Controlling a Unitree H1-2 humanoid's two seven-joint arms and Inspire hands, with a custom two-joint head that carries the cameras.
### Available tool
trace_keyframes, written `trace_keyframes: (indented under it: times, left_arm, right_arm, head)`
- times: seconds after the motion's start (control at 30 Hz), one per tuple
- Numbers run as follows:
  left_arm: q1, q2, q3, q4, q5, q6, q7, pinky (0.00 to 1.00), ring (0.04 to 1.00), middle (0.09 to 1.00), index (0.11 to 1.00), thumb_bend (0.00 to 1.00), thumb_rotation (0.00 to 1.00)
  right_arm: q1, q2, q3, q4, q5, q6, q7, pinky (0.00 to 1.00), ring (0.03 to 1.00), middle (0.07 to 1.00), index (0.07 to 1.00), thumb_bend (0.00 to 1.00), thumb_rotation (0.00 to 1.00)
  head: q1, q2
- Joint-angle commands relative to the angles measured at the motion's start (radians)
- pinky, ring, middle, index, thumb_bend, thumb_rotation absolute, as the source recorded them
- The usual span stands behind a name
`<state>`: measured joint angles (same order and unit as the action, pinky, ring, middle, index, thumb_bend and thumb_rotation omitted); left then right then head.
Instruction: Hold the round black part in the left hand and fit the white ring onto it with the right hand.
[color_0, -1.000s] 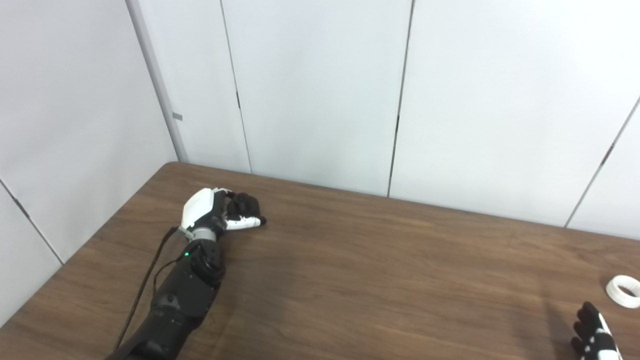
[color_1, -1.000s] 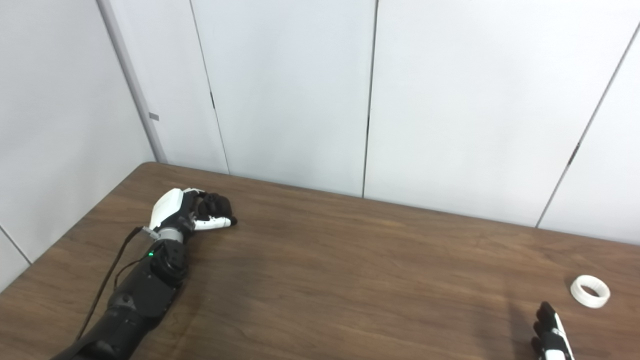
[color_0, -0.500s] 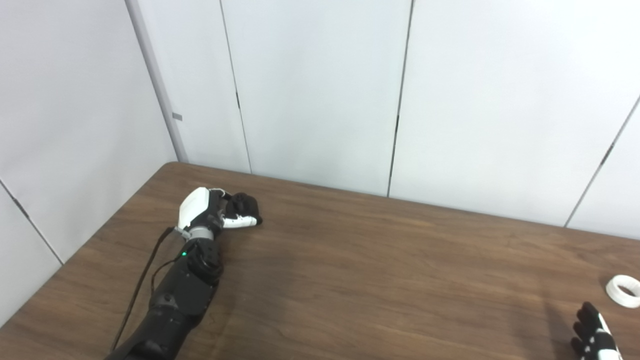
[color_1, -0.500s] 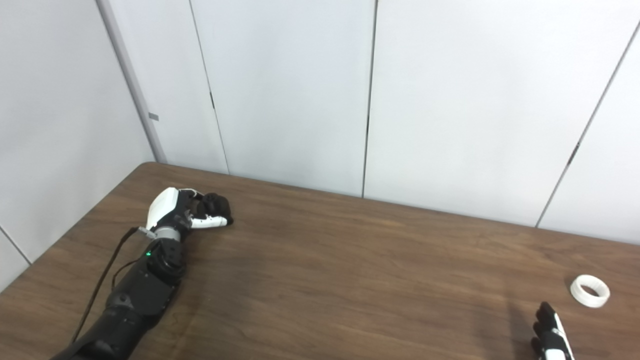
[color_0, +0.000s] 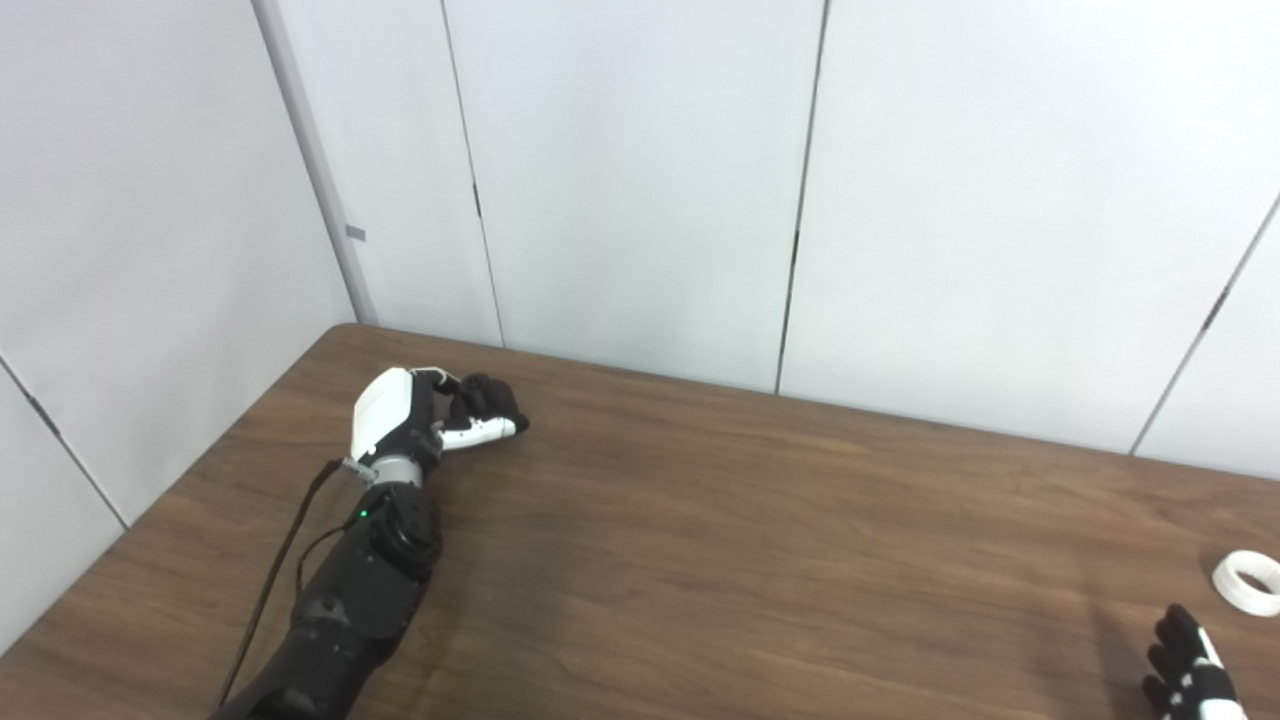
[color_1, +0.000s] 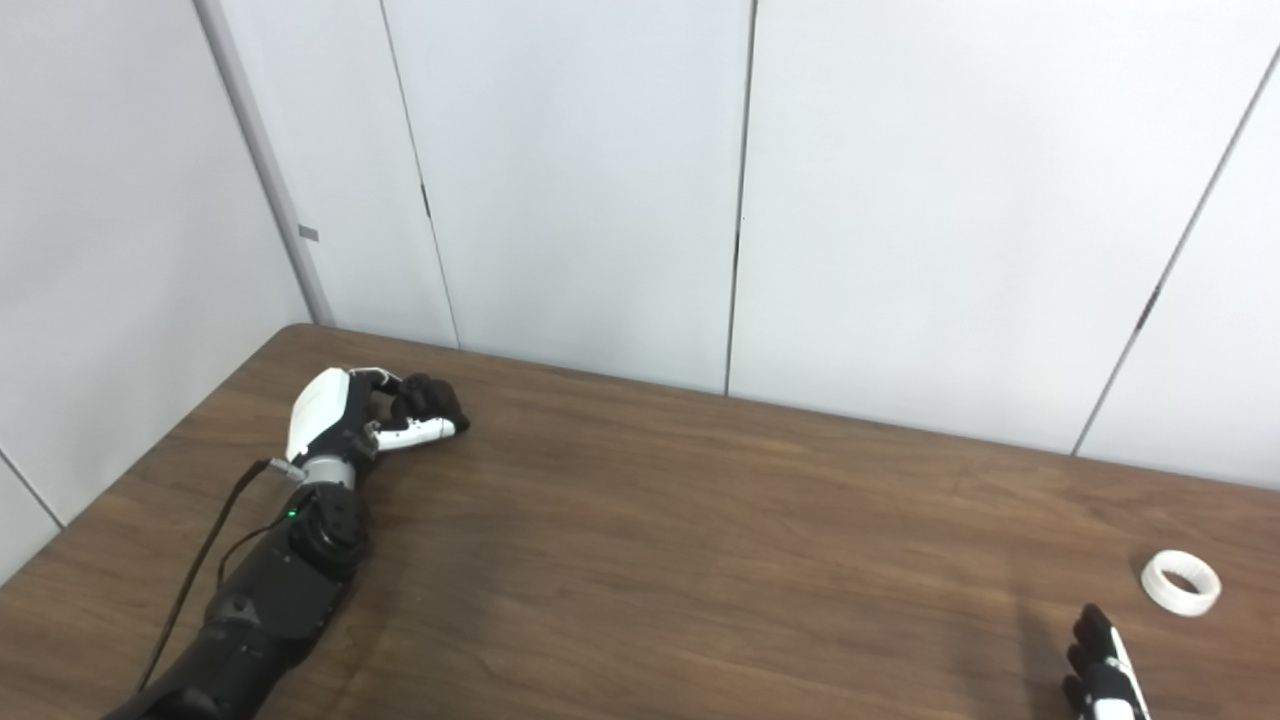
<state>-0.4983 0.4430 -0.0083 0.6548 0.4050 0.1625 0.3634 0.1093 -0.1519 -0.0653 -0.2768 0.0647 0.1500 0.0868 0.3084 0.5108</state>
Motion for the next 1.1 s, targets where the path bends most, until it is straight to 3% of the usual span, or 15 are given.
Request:
trace_keyframes:
  times: [0.0, 0.17, 0.37, 0.53, 0.67, 0.87, 1.07]
  left_arm:
    - [-0.010, 0.013, -0.001, -0.035, 0.007, -0.016, 0.004, 0.77, 0.830, 0.727, 0.482, 0.52, 0.05]
    - [0.034, 0.009, -0.002, -0.162, 0.011, 0.000, -0.019, 0.81, 0.855, 0.732, 0.483, 0.52, 0.05]
    - [0.128, 0.001, -0.038, -0.424, 0.060, 0.063, -0.100, 0.82, 0.866, 0.742, 0.484, 0.52, 0.05]
    - [0.191, -0.011, -0.085, -0.640, 0.103, 0.124, -0.216, 0.88, 0.872, 0.749, 0.485, 0.52, 0.05]
    - [0.228, -0.026, -0.165, -0.783, 0.169, 0.158, -0.320, 0.97, 0.875, 0.767, 0.485, 0.52, 0.05]
    - [0.272, -0.062, -0.254, -0.864, 0.297, 0.121, -0.339, 1.00, 0.873, 0.775, 0.484, 0.52, 0.05]
    - [0.334, -0.125, -0.300, -0.938, 0.358, 0.103, -0.365, 1.00, 0.888, 0.791, 0.484, 0.52, 0.06]
  right_arm:
    - [-0.014, -0.006, -0.003, -0.040, 0.003, -0.015, 0.002, 1.00, 1.000, 1.000, 1.000, 0.37, 1.00]
    - [-0.017, 0.004, 0.003, -0.043, -0.014, -0.013, -0.009, 1.00, 1.000, 1.000, 1.000, 0.37, 1.00]
    - [-0.018, 0.016, 0.010, -0.049, -0.039, -0.001, -0.023, 1.00, 1.000, 1.000, 1.000, 0.34, 1.00]
    - [-0.020, 0.020, 0.013, -0.041, -0.037, -0.022, -0.021, 1.00, 1.000, 1.000, 0.999, 0.33, 1.00]
    - [-0.018, 0.021, 0.016, -0.042, -0.047, -0.020, -0.026, 1.00, 1.000, 1.000, 0.995, 0.37, 1.00]
    - [-0.019, 0.026, 0.018, -0.047, -0.050, -0.009, -0.025, 1.00, 1.000, 0.999, 0.991, 0.46, 1.00]
    - [-0.023, 0.040, 0.025, -0.066, -0.070, 0.018, -0.037, 1.00, 1.000, 0.982, 0.972, 0.51, 1.00]
  head:
    - [-0.001, 0.002]
    - [-0.033, 0.012]
    - [-0.060, 0.025]
    - [-0.080, 0.039]
    - [-0.100, 0.055]
    - [-0.138, 0.080]
    - [-0.197, 0.118]
